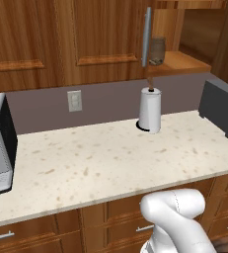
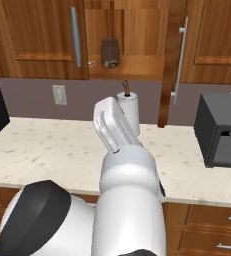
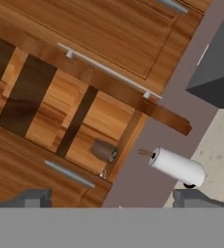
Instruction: Pick the candle and jar from the dining table and place them in the open cabinet. Close the cabinet after placing the objects.
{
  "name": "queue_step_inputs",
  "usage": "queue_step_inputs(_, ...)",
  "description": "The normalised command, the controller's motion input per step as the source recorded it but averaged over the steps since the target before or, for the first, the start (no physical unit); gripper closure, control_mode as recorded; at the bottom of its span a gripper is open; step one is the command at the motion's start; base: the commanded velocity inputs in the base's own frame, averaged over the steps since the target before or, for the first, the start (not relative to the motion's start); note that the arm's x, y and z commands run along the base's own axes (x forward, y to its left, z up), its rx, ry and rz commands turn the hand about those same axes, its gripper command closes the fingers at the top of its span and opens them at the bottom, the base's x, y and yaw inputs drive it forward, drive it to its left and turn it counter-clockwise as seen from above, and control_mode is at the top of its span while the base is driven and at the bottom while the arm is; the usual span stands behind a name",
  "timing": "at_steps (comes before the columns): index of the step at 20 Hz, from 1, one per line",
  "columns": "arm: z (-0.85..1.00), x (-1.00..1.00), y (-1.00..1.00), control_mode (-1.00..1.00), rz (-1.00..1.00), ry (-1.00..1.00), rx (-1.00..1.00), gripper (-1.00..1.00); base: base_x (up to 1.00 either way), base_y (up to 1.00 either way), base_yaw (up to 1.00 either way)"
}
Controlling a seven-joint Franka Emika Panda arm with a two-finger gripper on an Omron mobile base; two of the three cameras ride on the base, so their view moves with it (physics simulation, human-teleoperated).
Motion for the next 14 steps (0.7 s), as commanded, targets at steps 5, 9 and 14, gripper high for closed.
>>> queue_step_inputs(5,-0.17,0.41,-0.39,-1.0,0.04,0.0,0.03,-1.0,0.0,0.0,0.0)
queue_step_inputs(9,-0.12,0.51,-0.38,-1.0,0.04,0.0,0.04,-1.0,0.0,0.0,0.0)
queue_step_inputs(14,-0.12,0.58,-0.34,-1.0,0.05,0.0,0.04,-1.0,0.0,0.0,0.0)
